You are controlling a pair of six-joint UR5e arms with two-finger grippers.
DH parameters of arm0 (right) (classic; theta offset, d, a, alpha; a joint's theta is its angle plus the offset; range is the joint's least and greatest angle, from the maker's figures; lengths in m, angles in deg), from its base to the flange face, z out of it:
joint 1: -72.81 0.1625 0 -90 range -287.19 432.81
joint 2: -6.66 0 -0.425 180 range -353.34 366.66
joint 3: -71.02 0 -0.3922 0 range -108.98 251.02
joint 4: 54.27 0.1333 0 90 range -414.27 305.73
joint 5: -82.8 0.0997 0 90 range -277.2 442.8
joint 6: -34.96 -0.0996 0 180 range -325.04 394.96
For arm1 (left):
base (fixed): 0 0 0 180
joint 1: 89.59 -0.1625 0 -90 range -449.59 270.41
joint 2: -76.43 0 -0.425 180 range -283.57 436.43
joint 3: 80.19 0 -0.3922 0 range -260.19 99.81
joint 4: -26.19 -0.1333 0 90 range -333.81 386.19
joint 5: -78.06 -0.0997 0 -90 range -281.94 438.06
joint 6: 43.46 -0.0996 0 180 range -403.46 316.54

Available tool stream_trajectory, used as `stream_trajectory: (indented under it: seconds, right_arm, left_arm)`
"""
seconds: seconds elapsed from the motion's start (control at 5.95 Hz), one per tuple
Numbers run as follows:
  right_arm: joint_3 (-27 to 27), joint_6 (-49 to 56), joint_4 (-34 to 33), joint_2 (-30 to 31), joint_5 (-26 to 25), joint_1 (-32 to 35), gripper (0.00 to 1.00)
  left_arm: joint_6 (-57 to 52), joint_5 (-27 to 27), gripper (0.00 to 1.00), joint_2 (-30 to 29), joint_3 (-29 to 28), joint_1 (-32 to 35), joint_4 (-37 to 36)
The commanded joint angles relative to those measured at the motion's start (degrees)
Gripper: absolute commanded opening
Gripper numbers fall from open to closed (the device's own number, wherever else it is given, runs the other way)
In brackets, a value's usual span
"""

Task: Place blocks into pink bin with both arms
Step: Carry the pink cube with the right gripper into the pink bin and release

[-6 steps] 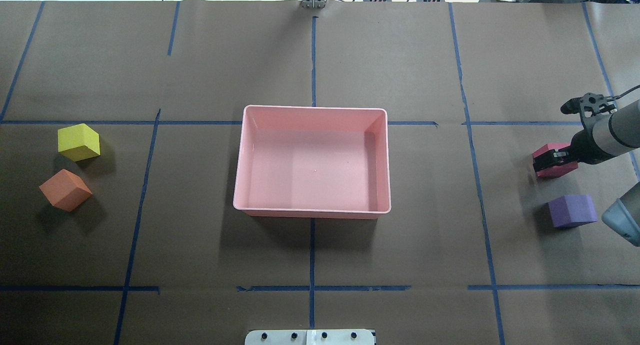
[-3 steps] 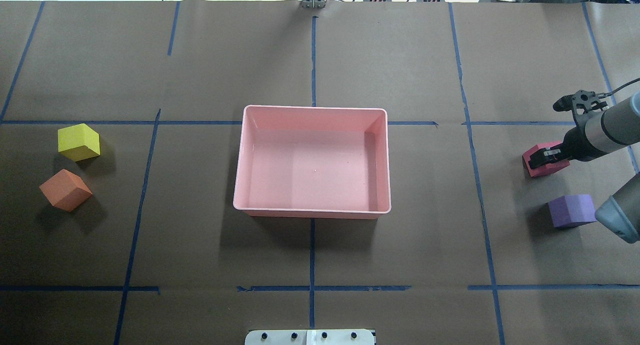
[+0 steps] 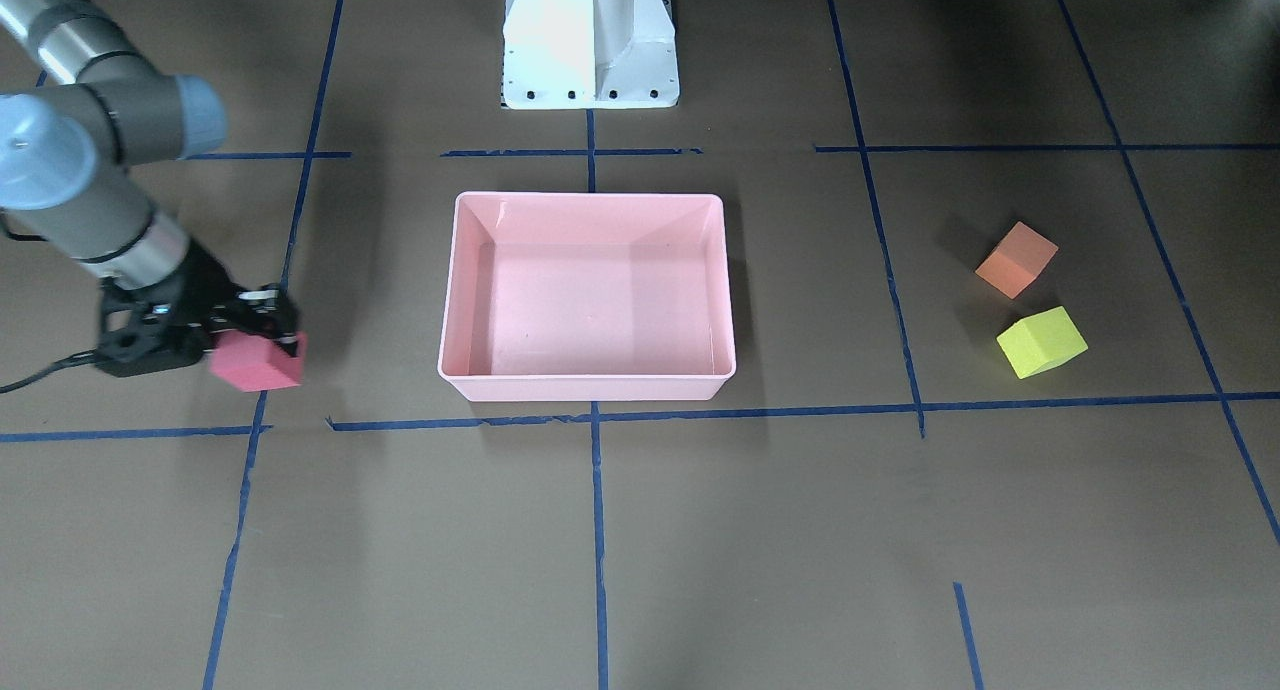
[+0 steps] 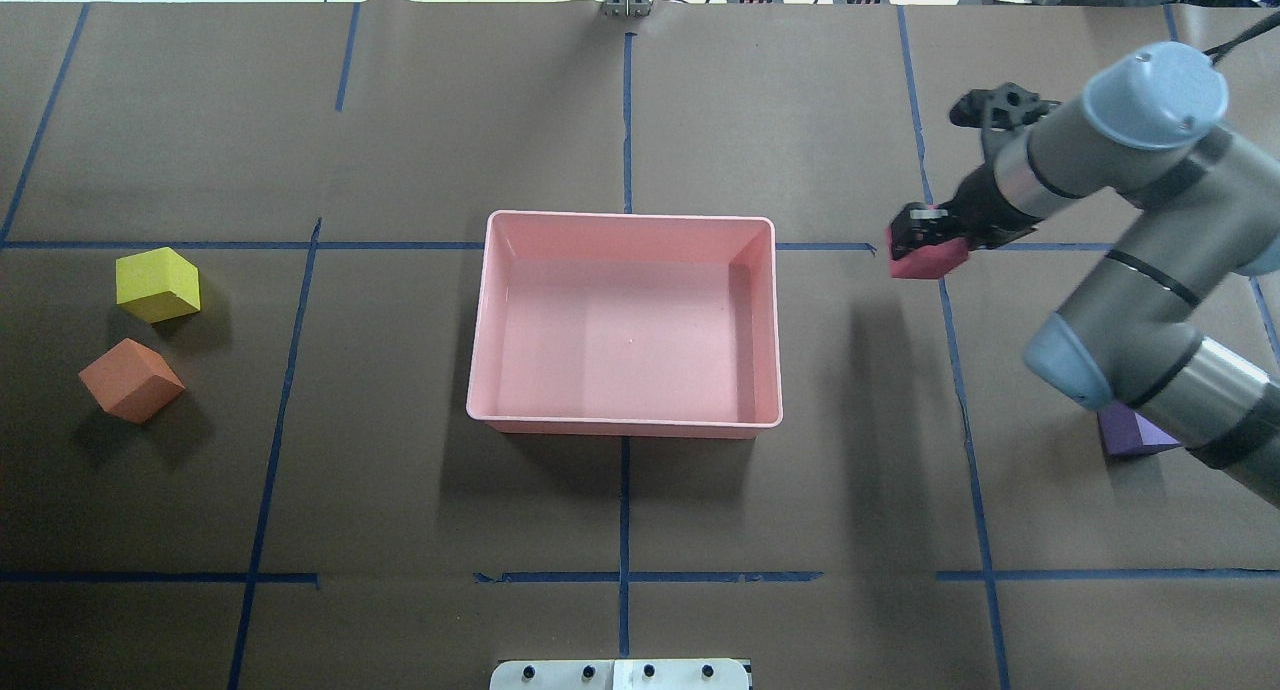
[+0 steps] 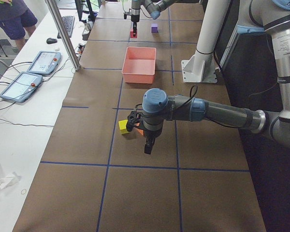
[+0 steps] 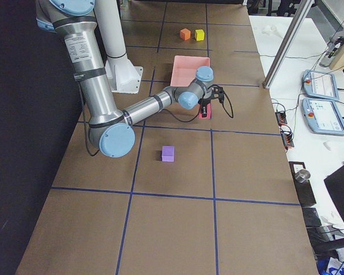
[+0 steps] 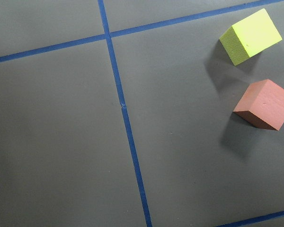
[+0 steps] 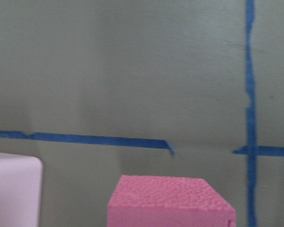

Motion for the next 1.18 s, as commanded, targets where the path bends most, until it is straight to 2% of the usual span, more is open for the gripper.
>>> stream_trajectory:
  seconds: [0.0, 0.17, 0.34, 0.5, 0.67, 0.84, 1.01]
  right_arm:
    - [1.1, -13.5, -12.8, -14.1, -2.9, -5.7, 0.22]
    - [0.9, -18.9, -18.8, -20.2, -7.6, -10.8, 0.23]
    - [0.4, -23.3, -21.2, -23.5, -12.4, -16.2, 0.29]
    - [0.1, -25.0, -21.2, -23.8, -15.8, -19.3, 0.99]
    - [0.4, -24.3, -21.3, -23.7, -16.3, -19.3, 1.00]
    - [0.8, -20.2, -23.5, -23.6, -15.9, -18.1, 1.00]
    - [1.9, -14.5, -27.1, -23.2, -13.6, -14.6, 1.00]
  left_arm:
    - [0.3, 0.1, 1.00, -2.5, 0.0, 0.0, 0.8]
    - [0.3, 0.0, 1.00, -4.4, 0.0, -0.1, 2.0]
    - [0.3, 0.1, 1.00, -5.5, -0.3, -0.1, 3.5]
    - [0.4, 0.7, 1.00, -6.5, -1.3, -2.5, 3.3]
    - [4.2, 1.5, 1.00, -9.6, -3.5, -3.5, 3.4]
    - [11.0, 1.3, 1.00, -11.6, -4.7, -9.5, 5.0]
    - [15.6, 1.2, 1.00, -12.3, -7.9, -12.2, 9.2]
